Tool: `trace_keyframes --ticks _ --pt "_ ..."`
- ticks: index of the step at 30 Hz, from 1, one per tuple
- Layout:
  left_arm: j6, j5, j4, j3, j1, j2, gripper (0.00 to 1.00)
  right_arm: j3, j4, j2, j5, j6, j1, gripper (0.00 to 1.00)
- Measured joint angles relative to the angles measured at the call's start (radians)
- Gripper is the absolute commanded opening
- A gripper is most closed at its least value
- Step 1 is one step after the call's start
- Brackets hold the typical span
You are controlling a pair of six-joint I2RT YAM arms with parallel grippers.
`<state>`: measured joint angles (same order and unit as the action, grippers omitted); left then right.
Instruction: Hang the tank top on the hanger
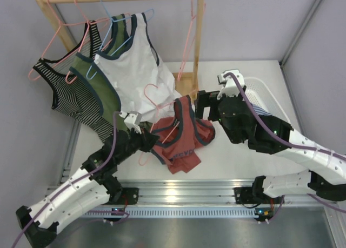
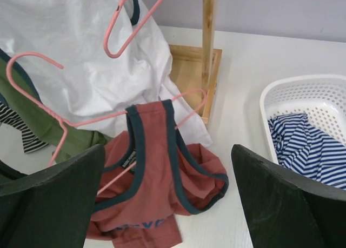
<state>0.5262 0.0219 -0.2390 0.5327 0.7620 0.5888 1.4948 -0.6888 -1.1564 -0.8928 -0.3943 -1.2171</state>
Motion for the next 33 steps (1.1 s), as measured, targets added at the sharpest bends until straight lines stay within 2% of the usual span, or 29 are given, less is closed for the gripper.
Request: trace_keyframes --ticks 9,20,29,33 --pt "0.003 0.225 -0.095 0.141 0.0 0.004 0.0 0.0 -0.033 0.026 -0.039 -0.008 0.0 1.0" --pt "-0.043 0.468 -0.309 0.562 0.0 0.188 0.0 0.032 -0.086 0.045 -0.05 -0.028 0.0 1.0" --pt "-0.161 0.553 -0.392 0.83 -0.004 0.376 0.0 0.047 -0.1 0.05 -0.051 -0.035 0.0 1.0" --pt "-0.213 0.546 -0.401 0.934 -0.044 0.476 0.0 0.047 -0.105 0.05 -0.05 -0.036 0.0 1.0"
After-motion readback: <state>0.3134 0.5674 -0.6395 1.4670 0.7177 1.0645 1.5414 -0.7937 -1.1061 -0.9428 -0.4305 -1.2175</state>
